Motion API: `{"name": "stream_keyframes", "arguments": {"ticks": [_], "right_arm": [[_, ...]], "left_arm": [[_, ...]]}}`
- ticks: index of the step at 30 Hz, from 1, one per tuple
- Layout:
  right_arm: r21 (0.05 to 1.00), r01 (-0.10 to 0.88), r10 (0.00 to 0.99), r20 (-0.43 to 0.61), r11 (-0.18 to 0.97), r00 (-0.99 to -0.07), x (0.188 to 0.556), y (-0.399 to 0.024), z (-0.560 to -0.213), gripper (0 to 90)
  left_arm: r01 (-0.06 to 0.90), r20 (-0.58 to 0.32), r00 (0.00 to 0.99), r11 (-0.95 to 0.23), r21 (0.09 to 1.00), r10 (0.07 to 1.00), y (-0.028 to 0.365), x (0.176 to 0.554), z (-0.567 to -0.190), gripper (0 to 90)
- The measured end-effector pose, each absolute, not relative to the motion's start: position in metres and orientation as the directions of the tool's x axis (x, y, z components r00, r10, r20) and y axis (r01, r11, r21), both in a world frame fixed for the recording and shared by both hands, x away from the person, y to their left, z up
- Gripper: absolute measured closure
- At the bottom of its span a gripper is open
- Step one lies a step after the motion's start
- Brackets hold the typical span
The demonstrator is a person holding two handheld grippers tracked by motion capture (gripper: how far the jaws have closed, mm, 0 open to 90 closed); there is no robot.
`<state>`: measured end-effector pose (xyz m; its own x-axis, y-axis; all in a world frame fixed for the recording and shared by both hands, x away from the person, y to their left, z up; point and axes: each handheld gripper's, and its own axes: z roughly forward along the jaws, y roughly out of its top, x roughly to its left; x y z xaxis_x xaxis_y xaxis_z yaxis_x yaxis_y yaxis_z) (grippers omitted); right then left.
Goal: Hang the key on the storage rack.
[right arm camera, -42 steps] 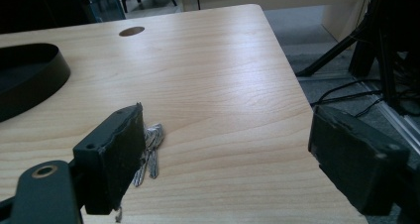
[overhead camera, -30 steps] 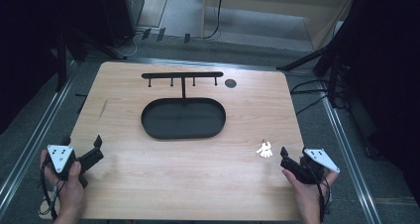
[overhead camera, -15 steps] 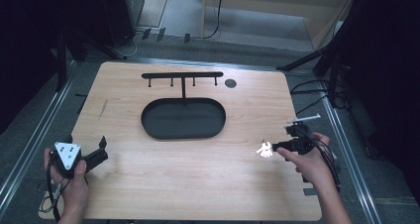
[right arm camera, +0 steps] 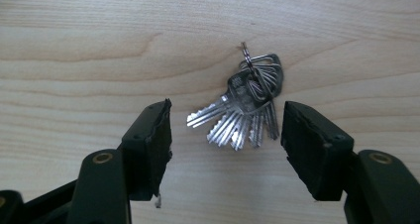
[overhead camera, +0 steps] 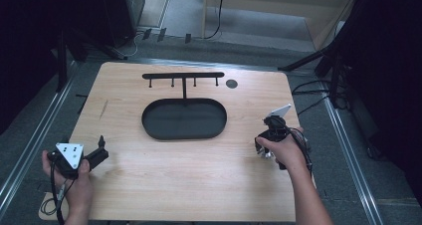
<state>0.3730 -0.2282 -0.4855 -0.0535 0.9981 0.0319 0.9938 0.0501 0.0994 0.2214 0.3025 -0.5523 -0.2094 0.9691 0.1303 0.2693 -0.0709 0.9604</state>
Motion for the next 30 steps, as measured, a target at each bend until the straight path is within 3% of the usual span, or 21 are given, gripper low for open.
{"name": "stream_keyframes", "arguments": {"ticks": [6,10,11,12,13,18,30], "right_arm": [[0.085,0.995,0.998,-0.023,0.057,-0.055,0.376,-0.222,-0.496,33.8],[0.062,0.996,0.997,-0.033,0.067,-0.065,0.374,-0.227,-0.504,41.3],[0.063,0.996,0.998,-0.019,0.058,-0.057,0.374,-0.229,-0.505,44.4],[0.085,0.995,0.999,-0.003,0.043,-0.043,0.373,-0.234,-0.503,59.6],[0.085,0.995,0.999,-0.003,0.043,-0.043,0.373,-0.234,-0.503,59.6],[0.079,0.994,0.994,0.074,0.075,-0.081,0.371,-0.245,-0.499,82.1],[0.071,0.981,0.979,0.084,0.181,-0.187,0.377,-0.225,-0.456,85.0]], "left_arm": [[0.245,0.123,-0.198,-0.072,0.967,0.972,0.303,0.216,-0.553,3.2],[0.225,0.07,-0.185,-0.027,0.974,0.98,0.308,0.211,-0.553,3.6],[0.214,0.043,-0.189,-0.001,0.977,0.981,0.31,0.21,-0.553,3.7],[0.209,0.025,-0.19,0.016,0.978,0.981,0.312,0.209,-0.553,3.7],[0.197,0.006,-0.194,0.033,0.98,0.981,0.313,0.208,-0.553,3.7],[0.181,-0.012,-0.19,0.047,0.982,0.982,0.315,0.206,-0.553,3.7],[0.186,0.0,-0.191,0.037,0.982,0.982,0.312,0.204,-0.553,4.0]]}}
